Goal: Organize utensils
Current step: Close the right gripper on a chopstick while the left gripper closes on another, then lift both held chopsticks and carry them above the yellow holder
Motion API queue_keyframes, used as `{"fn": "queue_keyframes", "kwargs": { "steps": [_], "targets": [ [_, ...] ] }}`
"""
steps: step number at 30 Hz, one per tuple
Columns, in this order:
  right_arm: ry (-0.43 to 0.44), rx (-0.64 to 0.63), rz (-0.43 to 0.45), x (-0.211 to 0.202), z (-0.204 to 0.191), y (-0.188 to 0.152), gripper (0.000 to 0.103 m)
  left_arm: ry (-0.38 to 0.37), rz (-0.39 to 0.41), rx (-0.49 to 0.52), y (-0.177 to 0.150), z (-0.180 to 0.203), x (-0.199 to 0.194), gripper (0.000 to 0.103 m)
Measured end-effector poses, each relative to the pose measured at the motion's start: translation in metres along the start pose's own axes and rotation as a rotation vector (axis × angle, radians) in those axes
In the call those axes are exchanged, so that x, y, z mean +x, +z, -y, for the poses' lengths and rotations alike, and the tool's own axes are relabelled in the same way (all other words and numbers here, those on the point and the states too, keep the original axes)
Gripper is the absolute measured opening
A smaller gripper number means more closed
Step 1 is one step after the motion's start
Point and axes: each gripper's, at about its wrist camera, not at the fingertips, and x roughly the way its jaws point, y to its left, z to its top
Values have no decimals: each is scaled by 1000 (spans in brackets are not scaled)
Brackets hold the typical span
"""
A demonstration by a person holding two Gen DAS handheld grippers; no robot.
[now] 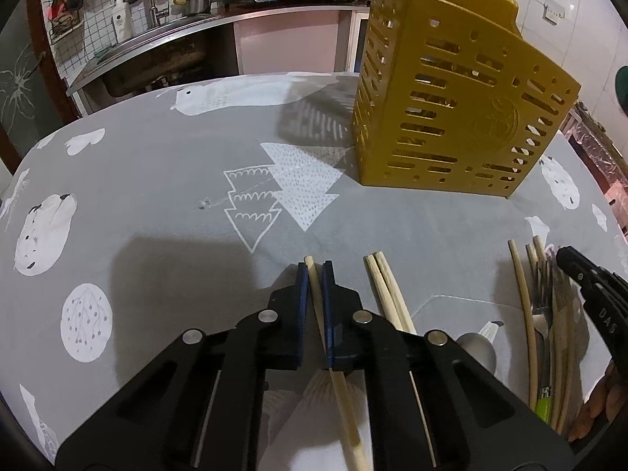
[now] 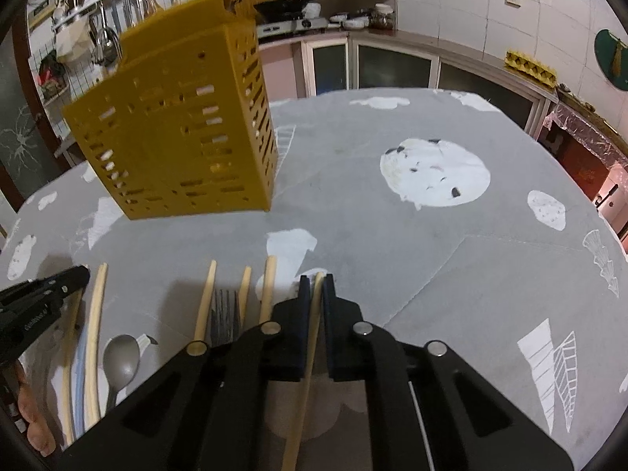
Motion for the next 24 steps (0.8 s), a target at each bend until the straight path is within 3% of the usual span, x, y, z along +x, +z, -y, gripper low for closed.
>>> {"fn": "queue_keyframes", "kwargs": {
  "steps": [7,18,24],
  "targets": [
    [27,10,66,-18,4,5,7,-12,52,-15,1,-4,-17,5],
    [73,-6,234,-62,-2,11,6,-25,264,-14,5,-8,-81,4],
    [83,-9,342,-86,0,12,6,5,394,11,2,0,-112,4]
  ]
}}
